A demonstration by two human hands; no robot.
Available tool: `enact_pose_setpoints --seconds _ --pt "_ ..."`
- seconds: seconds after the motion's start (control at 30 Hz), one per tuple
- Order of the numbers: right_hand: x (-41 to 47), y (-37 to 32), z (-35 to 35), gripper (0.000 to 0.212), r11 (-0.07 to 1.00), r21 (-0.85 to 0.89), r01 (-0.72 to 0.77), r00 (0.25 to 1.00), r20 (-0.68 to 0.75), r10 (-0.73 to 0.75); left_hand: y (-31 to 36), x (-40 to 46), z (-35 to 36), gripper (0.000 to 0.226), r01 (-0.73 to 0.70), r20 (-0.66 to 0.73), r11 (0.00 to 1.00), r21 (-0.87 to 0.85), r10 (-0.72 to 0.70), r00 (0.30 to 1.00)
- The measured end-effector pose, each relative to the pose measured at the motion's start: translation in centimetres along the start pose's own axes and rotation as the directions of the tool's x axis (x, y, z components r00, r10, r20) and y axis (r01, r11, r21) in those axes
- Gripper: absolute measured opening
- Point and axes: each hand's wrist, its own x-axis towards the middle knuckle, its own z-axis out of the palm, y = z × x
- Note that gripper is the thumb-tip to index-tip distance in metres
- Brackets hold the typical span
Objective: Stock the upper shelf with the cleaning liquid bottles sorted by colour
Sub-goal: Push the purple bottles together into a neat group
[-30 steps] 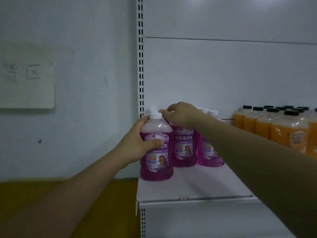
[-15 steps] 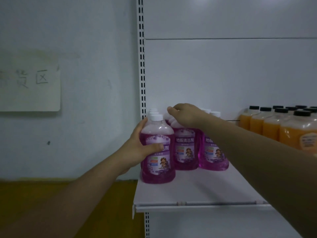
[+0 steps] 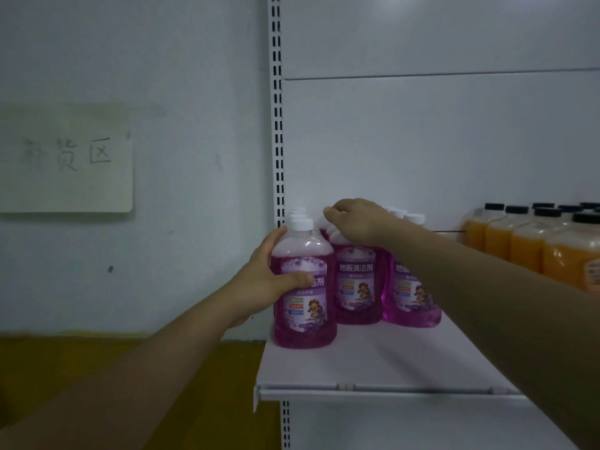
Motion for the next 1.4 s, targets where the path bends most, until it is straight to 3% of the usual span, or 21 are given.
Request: enact_pose_setpoints --seconds 0.1,0.23,0.4,0.53,0.6,0.67,0.77,0.93,1.0,1.13,1.23,1.4 --pt "0.0 0.1 -0.3 0.055 1.0 -0.021 -0.009 1.0 -0.016 0.009 2.1 0.6 -0.6 0.085 0.043 0.008 0.996 0.072 -0.044 0.999" --pt "-0.3 -0.2 -0.4 0.05 0.997 -0.072 0.002 1.0 0.007 -0.001 3.7 1.3 -0.7 0.095 0.069 0.049 0.991 0.118 -0.075 0.996" --pt "-0.6 -0.6 -0.8 0.045 0.989 -0.146 0.009 0.998 0.062 0.0 3.3 1.5 -0.5 0.072 0.067 0.076 0.993 0.097 -0.075 0.994" --pt "-0.6 -0.5 -1.3 0.049 0.983 -0.179 0.038 0.997 0.078 -0.025 3.4 1.8 -1.1 0.096 0.042 0.104 0.984 0.175 -0.061 0.993" --pt "-0.4 -0.1 -2.2 0.052 0.991 -0.134 0.007 1.0 0.016 -0.005 4.1 1.9 -1.4 0.107 0.012 0.104 0.975 0.22 -0.036 0.994" --pt "-0.1 0.5 -3.2 0.052 0.993 -0.117 -0.028 0.999 -0.039 0.024 5.4 2.0 -1.5 0.098 -0.042 0.076 0.951 0.306 0.02 0.997" --pt "-0.3 1.6 -4.4 0.052 0.981 -0.176 -0.08 0.997 -0.02 0.077 7.6 2.2 -0.8 0.077 -0.138 0.093 0.828 0.544 0.104 0.99" --pt "-0.4 3.3 -5.3 0.056 0.969 -0.214 -0.124 0.99 0.043 0.137 9.9 2.1 1.5 0.068 -0.232 0.202 0.555 0.799 0.117 0.972" --pt "-0.1 3.8 -5.5 0.057 0.972 -0.197 -0.127 0.986 0.078 0.144 10.3 2.1 2.5 0.066 -0.21 0.184 0.448 0.869 0.102 0.978" --pt "0.8 5.1 -5.4 0.055 0.972 -0.219 -0.09 0.973 0.19 0.133 9.8 3.4 4.4 0.07 -0.104 0.091 0.117 0.988 0.112 0.99" --pt "1.3 5.5 -4.9 0.043 0.989 -0.112 -0.095 0.955 0.271 0.123 9.2 4.4 5.4 0.069 -0.072 0.067 0.041 0.997 0.108 0.992" --pt "0.9 6.1 -5.1 0.036 0.982 0.099 -0.16 0.966 0.218 0.135 9.1 4.9 6.0 0.063 -0.016 0.014 0.013 1.0 0.133 0.991"
